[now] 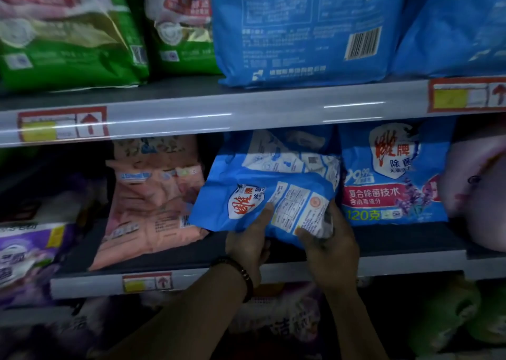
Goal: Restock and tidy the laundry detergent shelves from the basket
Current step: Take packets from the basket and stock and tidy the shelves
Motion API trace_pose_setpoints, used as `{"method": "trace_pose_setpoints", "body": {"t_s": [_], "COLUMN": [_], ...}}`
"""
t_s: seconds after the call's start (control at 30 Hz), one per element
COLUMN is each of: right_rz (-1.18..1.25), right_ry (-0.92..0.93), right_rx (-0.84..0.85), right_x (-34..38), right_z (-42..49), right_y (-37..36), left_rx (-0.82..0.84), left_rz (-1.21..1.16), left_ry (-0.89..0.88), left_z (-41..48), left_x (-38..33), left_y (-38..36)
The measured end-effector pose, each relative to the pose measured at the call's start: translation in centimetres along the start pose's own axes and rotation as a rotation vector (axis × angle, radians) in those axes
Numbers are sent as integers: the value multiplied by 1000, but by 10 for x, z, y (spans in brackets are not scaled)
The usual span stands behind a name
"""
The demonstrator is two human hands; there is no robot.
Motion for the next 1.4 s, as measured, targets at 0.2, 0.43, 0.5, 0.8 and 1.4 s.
{"method": "trace_pose_setpoints", "body": {"t_s": [0.2,0.43,0.5,0.8,1.4], "right_rz": [153,24,-99,-356,-427], "right_ry": [85,307,406,236,363], "right_rx": [10,42,117,295,605], "right_x": [12,49,69,66,79], "right_z": [-10,-31,-38,-38,-96], "right_y": [-9,-36,-47,-70,-121], "left_rx": [82,6,11,-401,222], "left_rz": [-109,-141,-177,-161,1350], "left_ry": [-43,-103,-125,-414,52], "left_z": [2,9,17,39,-4], "left_x": [-20,-44,-54,-88,-142], "left_y": [-11,10,30,127,164]}}
Point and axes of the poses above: each hand's wrist, its own z-axis towards the middle knuckle, its own y-axis out of the back of the hand, x = y × z, the point moved 2 cm from there along z, towards the middle knuckle, and after that the axes turned 12 degrees about -y, right-handed, at the moved point
